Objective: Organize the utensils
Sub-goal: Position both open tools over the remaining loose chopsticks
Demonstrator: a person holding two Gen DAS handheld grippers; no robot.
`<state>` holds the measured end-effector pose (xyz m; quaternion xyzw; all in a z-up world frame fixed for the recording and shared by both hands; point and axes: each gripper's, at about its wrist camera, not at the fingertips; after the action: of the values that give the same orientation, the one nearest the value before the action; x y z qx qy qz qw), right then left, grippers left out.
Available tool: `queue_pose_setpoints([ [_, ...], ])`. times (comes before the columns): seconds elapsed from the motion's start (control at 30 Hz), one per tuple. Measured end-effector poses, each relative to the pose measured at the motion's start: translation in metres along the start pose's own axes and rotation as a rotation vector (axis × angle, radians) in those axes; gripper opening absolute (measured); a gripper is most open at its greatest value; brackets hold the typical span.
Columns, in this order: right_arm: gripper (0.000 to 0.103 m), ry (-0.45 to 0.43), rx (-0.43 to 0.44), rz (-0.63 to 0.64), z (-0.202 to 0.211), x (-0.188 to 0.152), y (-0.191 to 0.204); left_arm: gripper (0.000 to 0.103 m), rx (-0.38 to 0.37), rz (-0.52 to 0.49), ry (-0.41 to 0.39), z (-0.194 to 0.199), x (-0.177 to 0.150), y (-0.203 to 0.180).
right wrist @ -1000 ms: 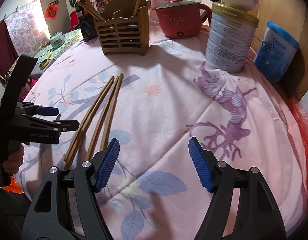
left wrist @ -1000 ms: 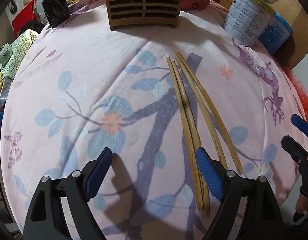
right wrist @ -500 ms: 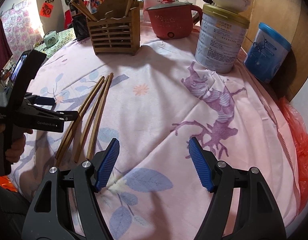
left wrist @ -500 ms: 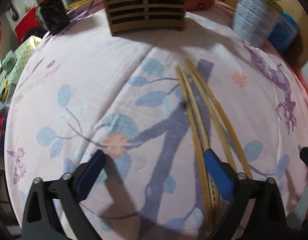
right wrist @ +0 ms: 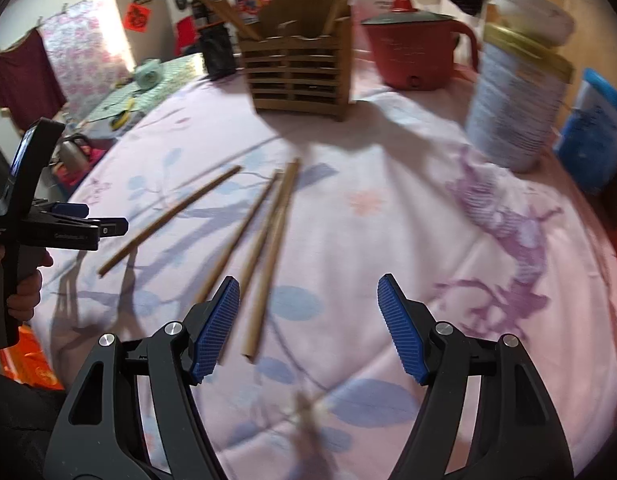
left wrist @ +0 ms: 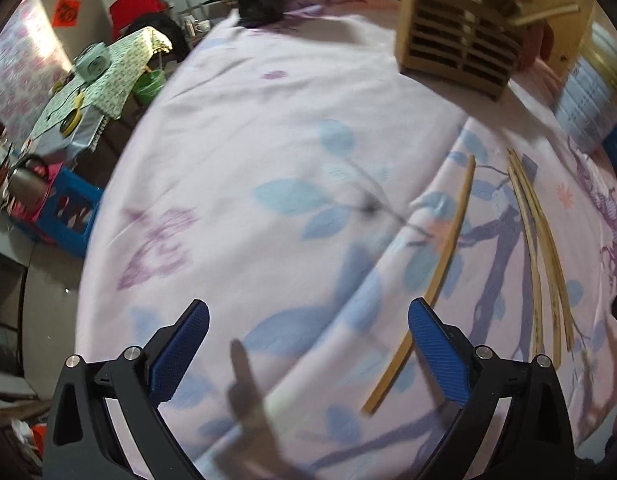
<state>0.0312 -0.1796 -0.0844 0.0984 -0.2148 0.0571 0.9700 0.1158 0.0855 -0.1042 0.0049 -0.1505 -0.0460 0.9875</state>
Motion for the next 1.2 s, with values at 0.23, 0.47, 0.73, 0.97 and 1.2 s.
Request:
queue_pose_setpoints([
  [0.23,0.067,-0.006,0.045,0.019,-0.001,0.001,0.010,0.097,-0.022,-0.028,-0.021,0.011,-0.027,-0.006],
  [0.47,0.057,0.030,0.038,0.024,-0.006,-0.009,0.007,0.091,-0.049,-0.083,-0.018,0.007,-0.035,-0.024],
  [0.73,0.048,0.072,0.027,0.082,-0.017,-0.033,0.016,0.082,-0.054,-0.078,-0.012,0.002,-0.038,-0.021],
  [0.97,0.017,0.070,-0.003,0.106,-0.026,-0.047,0.024,0.081,-0.048,-0.078,-0.003,-0.002,-0.042,-0.019],
  [1.2,0.016,0.074,0.029,0.026,-0.025,-0.043,0.008,0.080,-0.064,-0.080,-0.013,0.000,-0.045,-0.020],
])
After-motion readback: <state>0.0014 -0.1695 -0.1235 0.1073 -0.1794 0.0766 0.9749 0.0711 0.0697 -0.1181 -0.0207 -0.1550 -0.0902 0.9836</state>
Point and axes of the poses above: each gripper's, at about its wrist camera, not at the fingertips, and z roughly against the way its jaws point, y to its left, x to its top, and after that the axes turned 6 degrees about y, right-handed
